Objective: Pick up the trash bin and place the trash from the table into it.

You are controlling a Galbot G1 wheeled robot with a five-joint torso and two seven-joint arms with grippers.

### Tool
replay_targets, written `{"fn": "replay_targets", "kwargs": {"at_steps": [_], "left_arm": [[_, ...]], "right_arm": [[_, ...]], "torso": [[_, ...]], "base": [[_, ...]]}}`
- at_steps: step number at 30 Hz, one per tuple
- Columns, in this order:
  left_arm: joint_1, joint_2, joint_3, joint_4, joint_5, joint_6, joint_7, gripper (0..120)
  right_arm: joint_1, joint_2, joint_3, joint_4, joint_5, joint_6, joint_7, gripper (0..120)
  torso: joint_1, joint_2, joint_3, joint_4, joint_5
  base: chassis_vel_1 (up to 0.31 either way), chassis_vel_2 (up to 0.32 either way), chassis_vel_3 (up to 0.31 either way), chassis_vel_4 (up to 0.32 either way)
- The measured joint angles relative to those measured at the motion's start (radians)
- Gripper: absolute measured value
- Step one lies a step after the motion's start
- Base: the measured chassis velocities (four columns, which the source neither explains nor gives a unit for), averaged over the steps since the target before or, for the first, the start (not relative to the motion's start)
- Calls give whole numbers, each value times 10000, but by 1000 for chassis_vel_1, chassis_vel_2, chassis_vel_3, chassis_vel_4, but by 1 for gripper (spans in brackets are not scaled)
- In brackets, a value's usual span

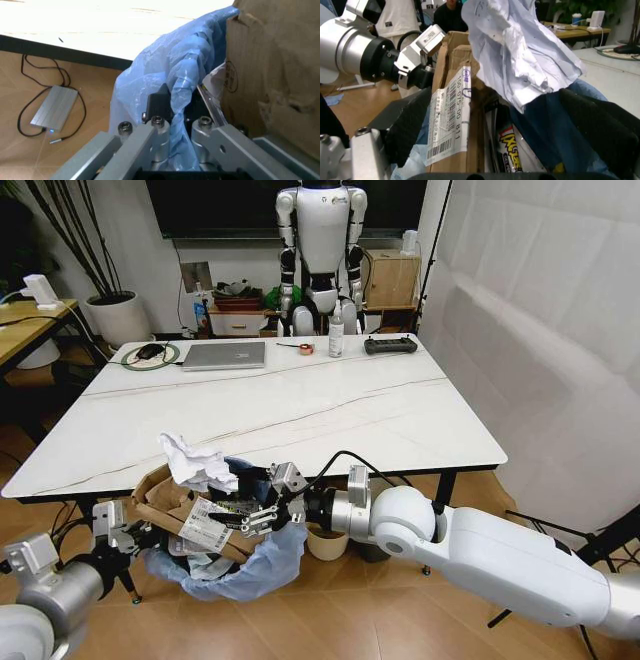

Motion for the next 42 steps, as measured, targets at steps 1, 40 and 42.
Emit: {"fn": "replay_targets", "kwargs": {"at_steps": [1, 40, 42], "left_arm": [[0, -1, -2, 5, 0, 0, 0, 0], [76, 19, -84, -24, 73, -7, 19, 0], [80, 18, -84, -25, 111, -7, 46, 0]], "right_arm": [[-2, 0, 0, 0, -8, 2, -5, 96], [-426, -488, 503, 138, -355, 80, -15, 100], [-472, -530, 572, 141, -387, 83, -12, 100]], "torso": [[0, 0, 0, 0, 0], [0, -2, 0, 0, 0], [0, -2, 0, 0, 1]], "base": [[0, 0, 0, 0], [0, 0, 0, 0], [0, 0, 0, 0]]}}
